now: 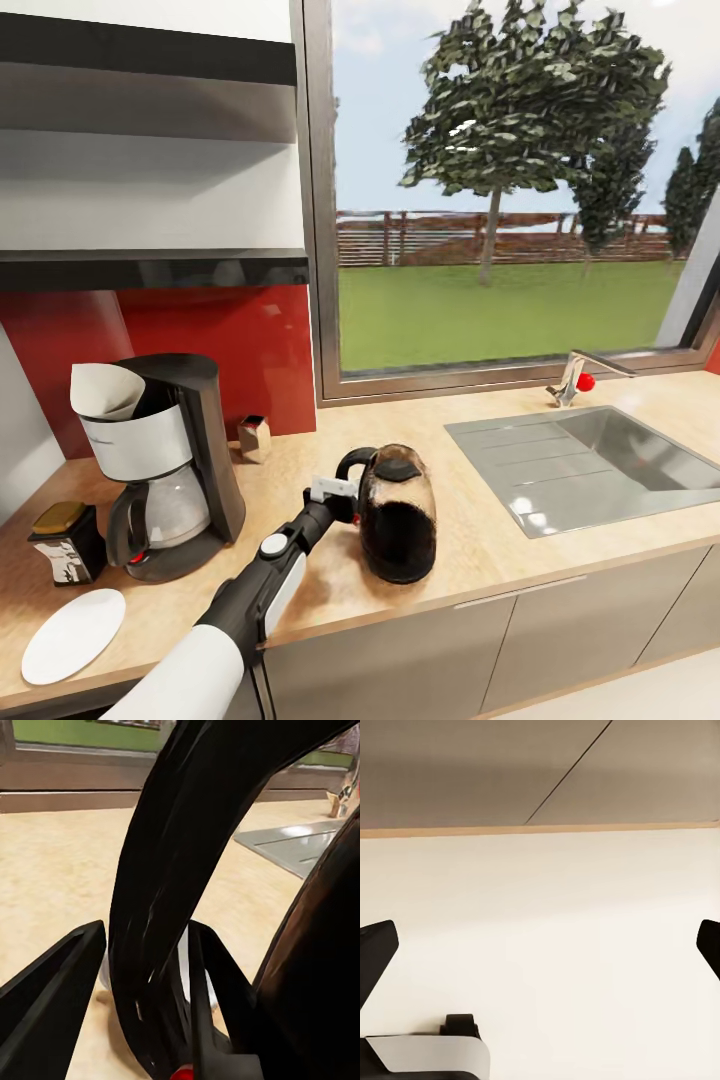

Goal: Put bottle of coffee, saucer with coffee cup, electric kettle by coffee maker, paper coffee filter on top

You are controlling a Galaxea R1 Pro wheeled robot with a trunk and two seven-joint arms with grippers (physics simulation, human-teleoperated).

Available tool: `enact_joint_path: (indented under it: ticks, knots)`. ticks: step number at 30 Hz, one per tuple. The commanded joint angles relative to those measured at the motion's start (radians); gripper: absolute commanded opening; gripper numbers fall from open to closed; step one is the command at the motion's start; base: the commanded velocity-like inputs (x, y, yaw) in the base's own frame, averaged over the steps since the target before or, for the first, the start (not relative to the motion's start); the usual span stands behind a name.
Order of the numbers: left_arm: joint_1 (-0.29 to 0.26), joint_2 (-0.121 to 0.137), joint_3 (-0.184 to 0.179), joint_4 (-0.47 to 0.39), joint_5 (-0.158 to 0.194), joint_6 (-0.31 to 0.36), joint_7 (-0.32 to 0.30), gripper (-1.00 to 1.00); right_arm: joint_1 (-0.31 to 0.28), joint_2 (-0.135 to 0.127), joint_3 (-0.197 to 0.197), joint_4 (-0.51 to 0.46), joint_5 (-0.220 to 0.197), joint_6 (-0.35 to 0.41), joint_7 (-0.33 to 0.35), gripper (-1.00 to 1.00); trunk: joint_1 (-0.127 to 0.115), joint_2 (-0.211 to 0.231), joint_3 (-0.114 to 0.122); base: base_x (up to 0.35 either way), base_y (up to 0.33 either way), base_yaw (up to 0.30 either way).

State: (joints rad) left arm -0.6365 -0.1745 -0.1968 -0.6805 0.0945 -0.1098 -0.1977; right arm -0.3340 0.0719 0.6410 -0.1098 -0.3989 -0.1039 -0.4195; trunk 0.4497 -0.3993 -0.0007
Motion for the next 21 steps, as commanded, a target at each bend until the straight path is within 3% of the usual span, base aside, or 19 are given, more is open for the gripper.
enact_joint_path:
  ticks: [1, 7, 12, 17, 21]
  knots:
    - [0.0, 0.0, -0.001, -0.007, 0.018, 0.001, -0.004, -1.0, 0.0, 0.0, 0.007, 0.001, -0.011, -0.005, -0.002, 1.0, 0.0, -0.001, 0.0, 0.0, 0.0, 0.0]
    - [0.0, 0.0, -0.003, -0.146, 0.055, 0.131, -0.007, -1.0, 0.0, 0.0, 0.008, 0.001, -0.011, -0.005, -0.002, 1.0, 0.0, -0.001, 0.0, 0.0, 0.0, 0.0]
    - [-0.007, 0.0, -0.008, -0.247, 0.1, 0.204, -0.004, -1.0, 0.0, 0.0, 0.008, 0.001, -0.01, -0.005, -0.002, 1.0, 0.0, -0.001, 0.0, 0.0, 0.0, 0.0]
    - [-0.014, 0.0, -0.013, -0.356, 0.147, 0.323, -0.001, -1.0, 0.0, 0.0, 0.008, 0.001, -0.011, -0.005, -0.002, 1.0, 0.0, -0.001, 0.0, 0.0, 0.0, 0.0]
    - [-0.003, 0.012, -0.023, -0.371, 0.155, 0.327, 0.021, -1.0, 0.011, 0.001, 0.009, 0.012, -0.013, -0.004, 0.009, 1.0, 0.0, -0.001, 0.0, 0.0, 0.0, 0.0]
